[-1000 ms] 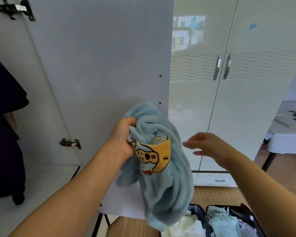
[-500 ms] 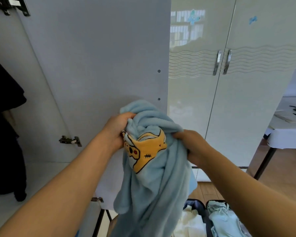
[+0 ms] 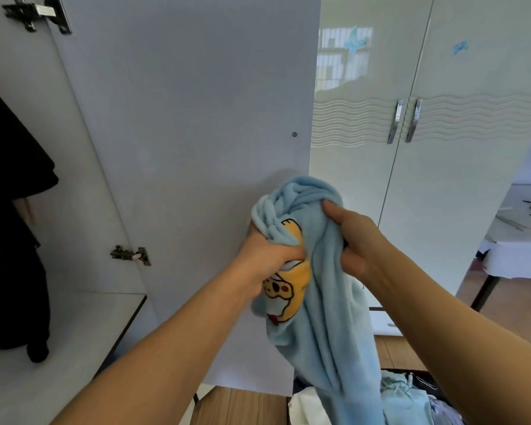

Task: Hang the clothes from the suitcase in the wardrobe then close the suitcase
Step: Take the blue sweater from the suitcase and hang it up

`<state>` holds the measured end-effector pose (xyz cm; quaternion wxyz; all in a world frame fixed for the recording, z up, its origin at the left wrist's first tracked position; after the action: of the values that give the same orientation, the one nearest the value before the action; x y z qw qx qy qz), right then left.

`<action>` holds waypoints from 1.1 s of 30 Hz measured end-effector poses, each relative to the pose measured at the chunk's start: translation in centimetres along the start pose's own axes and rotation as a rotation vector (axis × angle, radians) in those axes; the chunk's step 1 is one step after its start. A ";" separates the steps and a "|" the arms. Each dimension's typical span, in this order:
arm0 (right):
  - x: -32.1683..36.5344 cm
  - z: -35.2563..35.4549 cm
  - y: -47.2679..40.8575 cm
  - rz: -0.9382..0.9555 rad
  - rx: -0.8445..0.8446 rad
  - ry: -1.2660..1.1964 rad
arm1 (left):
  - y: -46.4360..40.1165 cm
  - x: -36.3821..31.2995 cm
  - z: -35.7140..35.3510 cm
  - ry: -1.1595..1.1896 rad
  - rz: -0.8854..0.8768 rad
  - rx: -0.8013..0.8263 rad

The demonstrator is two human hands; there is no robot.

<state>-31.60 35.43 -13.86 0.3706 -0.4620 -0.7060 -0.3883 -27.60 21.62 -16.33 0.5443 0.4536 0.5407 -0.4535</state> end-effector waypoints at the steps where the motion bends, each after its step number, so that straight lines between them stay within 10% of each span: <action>1: 0.5 0.4 0.1 -0.013 0.037 0.005 | -0.3 -0.1 0.6 -0.009 -0.007 -0.023; 5: 2.7 4.4 -1.1 -0.001 -0.024 -0.051 | -1.0 -1.8 3.5 0.212 0.130 0.025; 10: 3.2 7.8 -2.0 0.231 -0.637 1.086 | -0.4 -5.4 4.4 0.601 0.079 0.145; 13: 3.1 4.1 -1.3 0.437 -0.431 0.803 | -0.7 -6.5 3.7 0.644 0.047 0.183; 16: 2.3 -0.2 0.1 0.225 0.138 0.629 | -0.8 -7.0 2.7 0.614 0.035 0.228; 19: 2.6 -0.7 0.7 0.162 0.318 0.664 | -1.1 -7.2 2.6 0.631 -0.012 0.191; 23: 3.4 -0.2 0.6 0.295 0.042 0.995 | -1.9 -7.1 3.3 0.593 -0.025 0.124; 33: 6.6 8.6 0.0 0.378 -0.450 0.005 | -3.6 -4.6 10.0 0.448 0.237 -0.223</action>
<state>-34.98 45.45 -11.68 0.3264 -0.6548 -0.5027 -0.4604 -29.34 11.15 -11.68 0.5072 0.5399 0.6373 -0.2125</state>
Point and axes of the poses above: each hand's wrist, its own y-axis away from the middle knuckle, its own z-axis out of the back of the hand, x = y × z, the point moved 2 cm from there along -y, towards the middle knuckle, and after that the axes turned 5 degrees about y, right-handed, at the moved point
